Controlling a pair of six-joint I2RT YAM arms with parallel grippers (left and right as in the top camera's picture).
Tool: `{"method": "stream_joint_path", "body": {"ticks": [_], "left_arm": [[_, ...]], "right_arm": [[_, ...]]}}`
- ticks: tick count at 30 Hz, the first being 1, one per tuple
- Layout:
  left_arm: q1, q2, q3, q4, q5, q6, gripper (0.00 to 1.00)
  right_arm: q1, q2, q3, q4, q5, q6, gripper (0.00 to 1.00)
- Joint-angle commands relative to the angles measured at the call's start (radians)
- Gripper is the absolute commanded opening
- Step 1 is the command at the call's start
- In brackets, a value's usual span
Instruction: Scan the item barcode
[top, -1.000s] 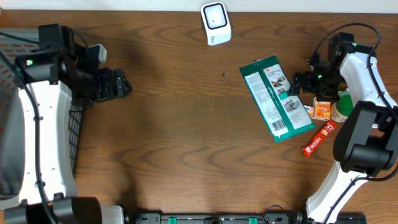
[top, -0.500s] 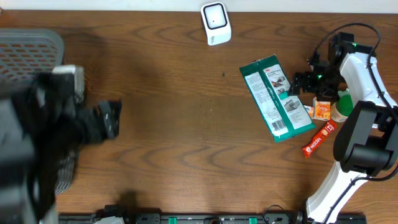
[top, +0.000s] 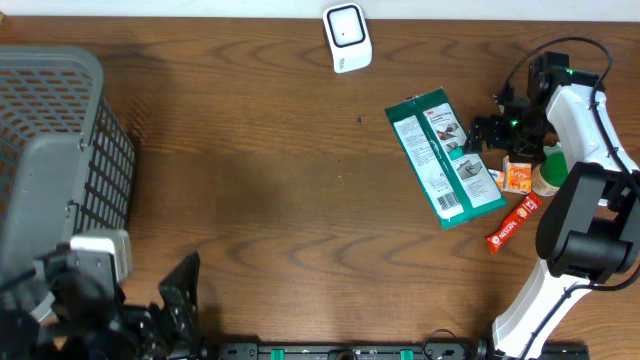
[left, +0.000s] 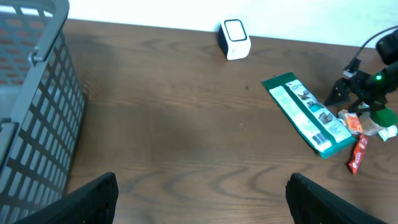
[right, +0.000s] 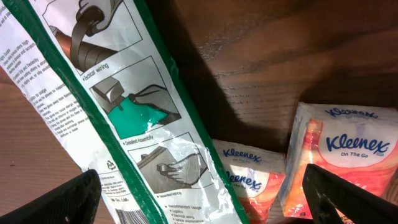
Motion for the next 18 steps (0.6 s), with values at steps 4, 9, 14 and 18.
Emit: {"method": "stream_joint_path", "body": {"ticks": [4,9,14,18], "left_arm": [[-0.045,-0.125,-0.098,0.078,-0.078,0.005,0.87],[-0.064,-0.295,-0.332,0.362,-0.108,0.006,0.87],[-0.064,-0.436,-0.544,0.711,-0.104,0.005,0.87],[-0.064,-0.536,-0.709,0.999,-0.079,0.005,0.87]], "right_arm": [[0.0,0.001,-0.003,0.0,-0.011,0.016,0.99],[0.0,0.001,-0.003,0.0,-0.011,0.016,0.99],[0.0,0.001,-0.003,0.0,-0.011,0.016,0.99],[0.0,0.001,-0.003,0.0,-0.011,0.016,0.99]]}}
